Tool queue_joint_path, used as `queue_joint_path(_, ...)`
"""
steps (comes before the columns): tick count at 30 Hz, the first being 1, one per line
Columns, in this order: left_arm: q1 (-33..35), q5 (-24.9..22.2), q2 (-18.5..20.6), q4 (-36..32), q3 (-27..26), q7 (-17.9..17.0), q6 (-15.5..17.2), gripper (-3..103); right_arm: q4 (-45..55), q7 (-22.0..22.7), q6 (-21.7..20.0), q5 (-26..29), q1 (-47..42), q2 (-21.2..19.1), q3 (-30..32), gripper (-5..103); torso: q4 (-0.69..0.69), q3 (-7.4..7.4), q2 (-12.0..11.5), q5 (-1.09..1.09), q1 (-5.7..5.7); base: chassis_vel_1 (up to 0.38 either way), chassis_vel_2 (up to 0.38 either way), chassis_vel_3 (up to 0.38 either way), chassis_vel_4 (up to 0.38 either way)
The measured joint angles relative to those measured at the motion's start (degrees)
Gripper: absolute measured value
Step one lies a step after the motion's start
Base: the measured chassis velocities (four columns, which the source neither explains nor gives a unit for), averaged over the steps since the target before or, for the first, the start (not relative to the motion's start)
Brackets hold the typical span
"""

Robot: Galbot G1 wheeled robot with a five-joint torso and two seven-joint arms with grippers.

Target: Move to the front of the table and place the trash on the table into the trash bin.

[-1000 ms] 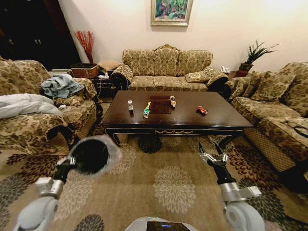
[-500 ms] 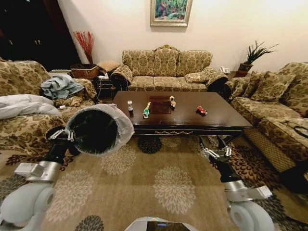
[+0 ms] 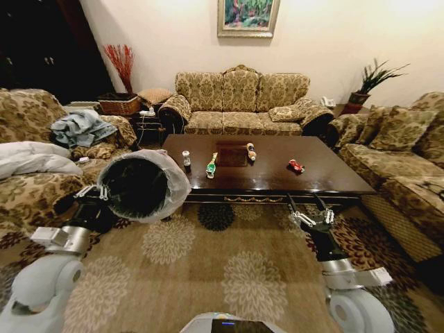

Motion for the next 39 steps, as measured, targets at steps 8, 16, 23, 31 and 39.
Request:
queue_joint_path(8, -1.4, 0.2, 0.6, 1.7, 1.8, 0.1, -0.2, 2, -0.7, -1.8, 0.2, -0.5, -0.1, 0.9, -0.1, 100, 0.04, -0.08, 0.1, 0.06, -0.19, 0.003, 0.007, -0.003, -0.003)
queue_joint_path(16, -3.5, 1.0, 1.9, 4.3, 2.2, 0.1, -0.7, 2, -1.4, -1.8, 0.2, -0.5, 0.2, 1.1, -0.4, 100, 0.04, -0.03, 0.0, 0.07, -0.08, 0.027, 0.097, -0.026, -0.133)
queue_joint_path(23, -4.9, 1.2, 2.2, 5.5, 3.7, 0.1, -1.0, 2, -2.2, -1.8, 0.2, -0.7, 0.9, 1.1, -0.6, 100, 0.03, -0.03, 0.0, 0.00, -0.07, 0.041, 0.329, -0.043, -0.327)
queue_joint_path(31, -6.3, 1.2, 3.0, 6.7, 5.1, -0.5, -1.0, 2, -3.4, -0.6, 0.8, -1.5, 1.5, 1.2, -1.3, 100, 0.04, -0.01, 0.0, 0.03, -0.03, -0.011, 0.184, 0.035, -0.183)
queue_joint_path(39, -7.8, 1.5, 3.6, 7.3, 6.1, -1.0, -1.3, 2, -3.6, -1.6, -1.8, -1.6, 1.5, 0.9, -1.1, 100, 0.02, -0.05, 0.0, 0.03, -0.14, -0.029, -0.051, 0.005, 0.023)
